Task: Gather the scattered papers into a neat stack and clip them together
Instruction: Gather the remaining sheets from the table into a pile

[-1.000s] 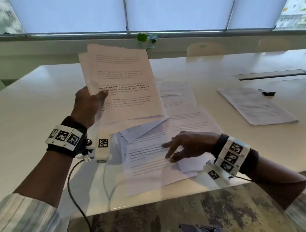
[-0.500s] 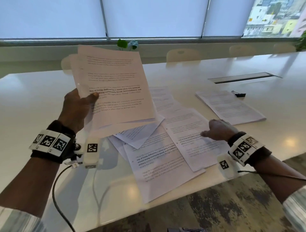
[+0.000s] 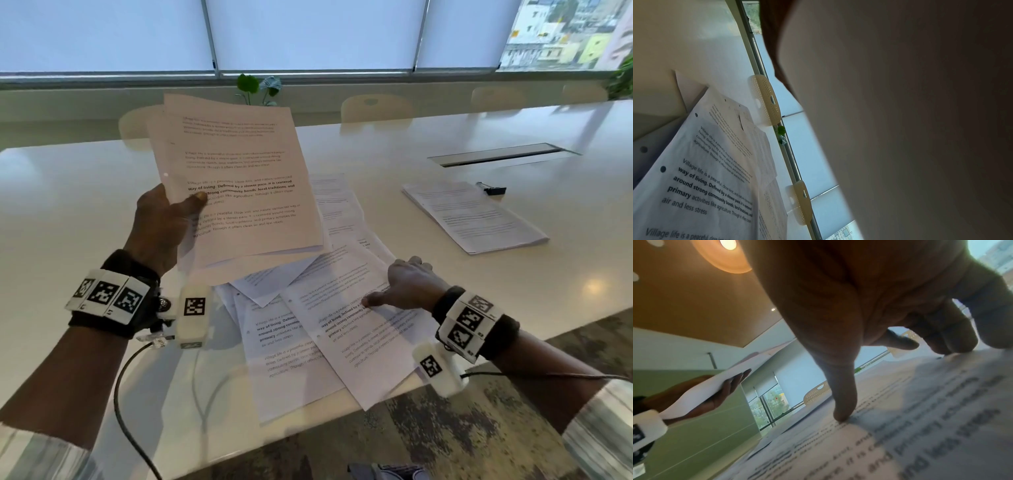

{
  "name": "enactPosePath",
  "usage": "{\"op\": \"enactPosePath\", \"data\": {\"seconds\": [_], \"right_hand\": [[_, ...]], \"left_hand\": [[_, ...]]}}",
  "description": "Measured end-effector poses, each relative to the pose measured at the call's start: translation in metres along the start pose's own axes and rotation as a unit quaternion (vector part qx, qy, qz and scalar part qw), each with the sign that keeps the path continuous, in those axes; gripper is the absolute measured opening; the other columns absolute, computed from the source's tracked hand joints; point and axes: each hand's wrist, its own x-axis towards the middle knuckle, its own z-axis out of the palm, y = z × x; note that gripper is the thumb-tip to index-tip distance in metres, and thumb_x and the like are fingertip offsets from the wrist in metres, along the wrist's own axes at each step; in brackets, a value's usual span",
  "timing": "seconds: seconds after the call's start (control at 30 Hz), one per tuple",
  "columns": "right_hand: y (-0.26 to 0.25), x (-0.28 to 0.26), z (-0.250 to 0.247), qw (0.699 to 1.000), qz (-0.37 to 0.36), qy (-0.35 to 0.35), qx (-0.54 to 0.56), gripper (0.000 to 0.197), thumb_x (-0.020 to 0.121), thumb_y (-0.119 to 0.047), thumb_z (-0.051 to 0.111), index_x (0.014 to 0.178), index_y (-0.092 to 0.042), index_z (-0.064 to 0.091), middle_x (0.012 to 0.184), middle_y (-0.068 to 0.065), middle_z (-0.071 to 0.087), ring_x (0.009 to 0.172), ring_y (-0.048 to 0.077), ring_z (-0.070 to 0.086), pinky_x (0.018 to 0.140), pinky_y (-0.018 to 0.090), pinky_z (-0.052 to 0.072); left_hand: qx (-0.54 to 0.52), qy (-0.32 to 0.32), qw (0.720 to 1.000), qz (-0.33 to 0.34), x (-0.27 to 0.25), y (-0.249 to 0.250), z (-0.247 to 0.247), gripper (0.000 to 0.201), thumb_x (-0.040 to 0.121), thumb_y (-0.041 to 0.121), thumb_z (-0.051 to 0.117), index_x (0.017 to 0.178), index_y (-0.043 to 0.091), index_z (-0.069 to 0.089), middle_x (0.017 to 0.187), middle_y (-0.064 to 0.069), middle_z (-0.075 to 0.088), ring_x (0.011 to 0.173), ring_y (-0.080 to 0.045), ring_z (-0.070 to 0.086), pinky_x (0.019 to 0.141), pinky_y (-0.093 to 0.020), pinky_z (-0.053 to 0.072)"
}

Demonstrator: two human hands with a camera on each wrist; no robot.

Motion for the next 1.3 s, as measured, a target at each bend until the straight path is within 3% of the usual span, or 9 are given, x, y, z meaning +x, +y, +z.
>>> {"op": "enactPosePath", "data": {"seconds": [0.07,0.2,0.33,0.57,0.73,0.83,1.07,1.2,1.3], "right_hand": [[-0.001,0.01,0.002,1.0,0.012,0.001,-0.002,0.063,0.076,-0.076,0.056,0.079,-0.013,0.055,0.1,0.006,0.056,0.105,0.026,0.042,0.09,0.04,0.036],[0.0,0.029,-0.001,1.0,0.016,-0.008,-0.006,0.081,0.071,-0.081,0.055,0.109,-0.01,0.064,0.109,0.008,0.057,0.106,0.027,0.041,0.094,0.042,0.036],[-0.003,0.046,-0.003,0.999,0.027,0.0,0.031,0.078,0.068,-0.077,0.063,0.112,-0.013,0.064,0.112,0.009,0.057,0.108,0.027,0.042,0.097,0.046,0.041],[-0.01,0.057,-0.013,0.965,0.072,0.016,0.253,0.034,0.069,-0.034,0.087,0.083,-0.018,0.06,0.089,0.002,0.065,0.094,0.024,0.063,0.086,0.038,0.055],[-0.005,0.064,-0.017,0.917,0.1,0.064,0.382,0.039,0.068,-0.01,0.086,0.094,-0.007,0.057,0.099,0.009,0.066,0.091,0.026,0.063,0.084,0.04,0.055],[-0.002,0.069,-0.018,0.901,0.109,0.064,0.416,0.058,0.065,-0.007,0.086,0.103,-0.019,0.044,0.105,0.007,0.059,0.096,0.028,0.061,0.086,0.045,0.055],[0.006,0.074,-0.018,0.916,0.106,0.048,0.383,0.05,0.066,-0.014,0.088,0.101,-0.011,0.053,0.1,0.009,0.066,0.088,0.029,0.068,0.079,0.044,0.059],[0.008,0.077,-0.021,0.919,0.059,0.083,0.381,0.064,0.068,-0.007,0.086,0.112,-0.021,0.042,0.097,-0.001,0.055,0.08,0.019,0.061,0.058,0.029,0.05],[0.011,0.081,-0.018,0.934,0.034,0.113,0.337,0.038,0.071,-0.013,0.084,0.099,-0.015,0.059,0.088,0.001,0.064,0.083,0.023,0.066,0.058,0.024,0.046]], "left_hand": [[-0.007,-0.001,1.0,-0.003,0.0,-0.001,-0.002,0.024,0.091,0.003,0.061,0.113,0.012,0.065,0.089,0.01,0.077,0.082,-0.011,0.075,0.068,-0.025,0.059],[-0.011,0.003,1.0,-0.008,-0.001,-0.004,-0.006,0.029,0.092,0.002,0.06,0.12,0.007,0.062,0.086,0.013,0.076,0.077,-0.009,0.074,0.066,-0.023,0.059],[-0.013,0.006,1.0,-0.009,-0.001,-0.005,-0.009,0.029,0.093,0.001,0.058,0.122,0.005,0.06,0.091,0.008,0.075,0.072,-0.006,0.073,0.061,-0.019,0.058],[-0.03,0.0,0.999,-0.017,-0.001,-0.005,-0.011,0.036,0.093,-0.001,0.056,0.129,0.001,0.056,0.102,-0.002,0.069,0.07,-0.007,0.073,0.06,-0.019,0.057],[-0.023,0.009,1.0,-0.017,-0.001,-0.001,-0.012,0.033,0.094,-0.001,0.056,0.126,0.001,0.057,0.086,0.007,0.073,0.065,-0.004,0.072,0.055,-0.017,0.056],[-0.02,0.011,1.0,-0.014,-0.001,0.001,-0.012,0.033,0.094,-0.001,0.056,0.127,0.002,0.056,0.085,0.007,0.073,0.063,-0.002,0.072,0.054,-0.016,0.055],[-0.015,0.008,1.0,-0.02,-0.001,-0.001,-0.012,0.026,0.094,0.0,0.057,0.119,0.006,0.058,0.072,0.016,0.075,0.064,-0.004,0.073,0.054,-0.017,0.056],[-0.001,0.007,1.0,-0.024,0.0,-0.003,-0.012,0.022,0.094,0.002,0.058,0.114,0.01,0.06,0.073,0.017,0.075,0.066,-0.005,0.073,0.055,-0.017,0.056],[0.0,0.009,1.0,-0.029,0.001,-0.006,-0.012,0.025,0.093,0.002,0.059,0.117,0.01,0.061,0.082,0.011,0.077,0.078,-0.014,0.074,0.06,-0.023,0.058]]}}
